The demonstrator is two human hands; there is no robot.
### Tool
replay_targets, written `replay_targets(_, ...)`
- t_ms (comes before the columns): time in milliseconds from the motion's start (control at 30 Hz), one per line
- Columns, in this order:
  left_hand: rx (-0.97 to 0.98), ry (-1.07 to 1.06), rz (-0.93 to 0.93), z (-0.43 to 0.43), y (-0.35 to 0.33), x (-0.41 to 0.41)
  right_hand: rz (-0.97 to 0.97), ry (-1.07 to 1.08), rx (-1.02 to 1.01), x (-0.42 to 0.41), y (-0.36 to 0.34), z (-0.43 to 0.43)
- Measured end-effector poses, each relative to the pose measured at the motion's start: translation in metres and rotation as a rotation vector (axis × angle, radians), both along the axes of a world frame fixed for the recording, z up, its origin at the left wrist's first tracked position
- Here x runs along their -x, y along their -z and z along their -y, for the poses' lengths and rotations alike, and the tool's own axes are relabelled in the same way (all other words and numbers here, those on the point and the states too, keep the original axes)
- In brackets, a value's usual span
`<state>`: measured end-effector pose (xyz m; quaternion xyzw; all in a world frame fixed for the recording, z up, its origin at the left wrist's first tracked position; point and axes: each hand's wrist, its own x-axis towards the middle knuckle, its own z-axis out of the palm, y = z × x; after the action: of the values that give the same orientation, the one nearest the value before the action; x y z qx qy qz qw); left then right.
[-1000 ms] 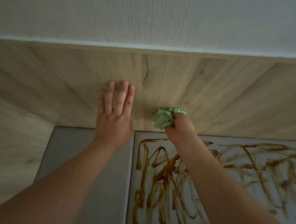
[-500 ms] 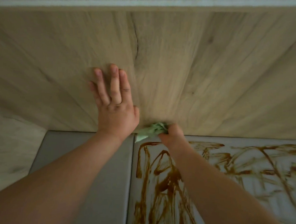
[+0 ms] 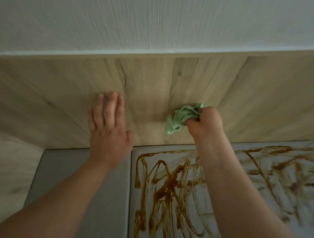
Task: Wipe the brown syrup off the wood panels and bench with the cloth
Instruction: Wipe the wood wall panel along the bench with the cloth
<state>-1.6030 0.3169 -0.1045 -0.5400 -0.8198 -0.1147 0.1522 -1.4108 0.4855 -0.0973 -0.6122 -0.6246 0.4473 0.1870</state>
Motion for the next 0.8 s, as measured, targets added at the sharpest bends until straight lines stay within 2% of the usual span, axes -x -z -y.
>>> replay_targets(100,-0.037,0.166,-0.008,-0.006,-0.009,-0.019,0.014,0.007,0.282,0.010,0.037,-0.002)
replay_targets(200,-0.071,0.272,-0.023,-0.023,-0.028,-0.042,-0.159,-0.001,0.463,0.007,0.053,0.004)
replay_targets(300,-0.122,0.338,-0.041,-0.044,-0.058,-0.058,-0.310,0.107,0.416,0.002,-0.001,0.001)
replay_targets(367,-0.134,0.334,-0.049,-0.058,-0.079,-0.065,-0.500,0.229,0.419,-0.009,-0.047,-0.010)
replay_targets(433,-0.115,0.290,-0.067,-0.072,-0.102,-0.069,-0.727,0.473,0.365,-0.021,-0.098,-0.025)
replay_targets(500,-0.066,0.216,-0.075,-0.078,-0.112,-0.070,-0.917,0.681,0.283,-0.024,-0.108,-0.039)
replay_targets(533,-0.049,0.192,-0.080,-0.079,-0.114,-0.069,-1.022,0.762,0.341,-0.022,-0.111,-0.044)
replay_targets(567,-0.047,0.183,-0.093,-0.081,-0.117,-0.070,-1.025,0.823,0.428,-0.018,-0.109,-0.046)
replay_targets(600,-0.055,0.176,-0.104,-0.081,-0.117,-0.069,-0.950,0.831,0.519,-0.014,-0.104,-0.042)
replay_targets(700,-0.084,0.143,-0.121,-0.087,-0.113,-0.075,-0.811,0.765,0.721,-0.005,-0.090,-0.023)
replay_targets(800,-0.114,0.104,-0.123,-0.091,-0.111,-0.082,-0.879,0.551,0.630,-0.004,-0.115,-0.023)
